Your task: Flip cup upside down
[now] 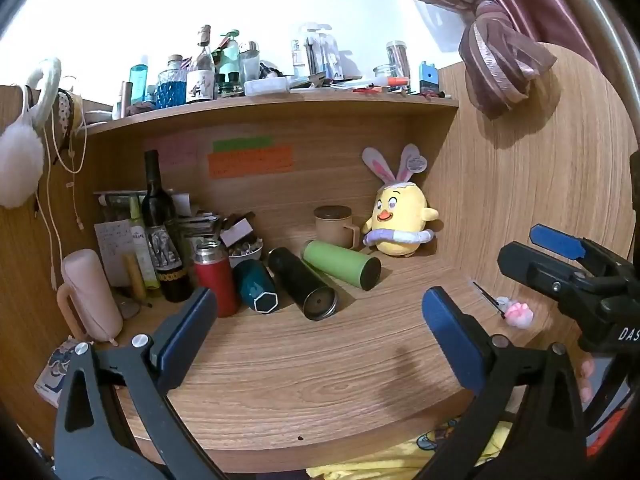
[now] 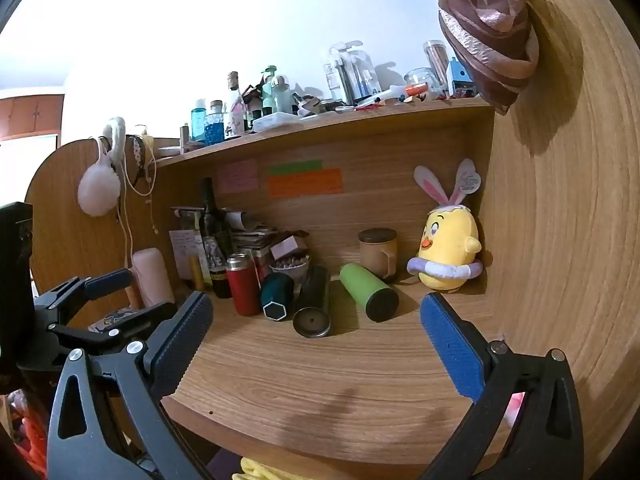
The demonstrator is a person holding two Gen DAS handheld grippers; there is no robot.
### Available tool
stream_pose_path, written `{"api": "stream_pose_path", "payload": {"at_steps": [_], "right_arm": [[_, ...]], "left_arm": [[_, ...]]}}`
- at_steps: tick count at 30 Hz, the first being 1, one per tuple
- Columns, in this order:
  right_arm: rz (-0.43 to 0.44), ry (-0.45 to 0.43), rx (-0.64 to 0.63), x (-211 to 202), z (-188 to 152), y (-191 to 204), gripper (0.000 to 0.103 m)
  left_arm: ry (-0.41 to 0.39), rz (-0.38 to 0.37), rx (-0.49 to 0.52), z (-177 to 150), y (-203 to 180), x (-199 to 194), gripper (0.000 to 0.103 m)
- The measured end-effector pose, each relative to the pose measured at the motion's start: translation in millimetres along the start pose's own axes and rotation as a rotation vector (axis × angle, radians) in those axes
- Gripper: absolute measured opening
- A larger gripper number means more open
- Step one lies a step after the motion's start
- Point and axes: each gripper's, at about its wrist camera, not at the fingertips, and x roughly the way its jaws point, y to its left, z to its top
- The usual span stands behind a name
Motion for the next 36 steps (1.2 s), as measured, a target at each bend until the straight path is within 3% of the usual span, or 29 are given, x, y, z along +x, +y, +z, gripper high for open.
{"api": "stream_pose_path", "payload": {"at_steps": [11,36], "right_arm": [[0.000,-0.003,-0.004,5,4,1,0.103],[0.001,0.003,-0.020,4,1,8,0.103]], "left_arm": [[-0.003,-0.010,-0.054,-1,4,-5,0.103],[-0.005,0.012,-0.069,-1,9,-5,0.103]]}}
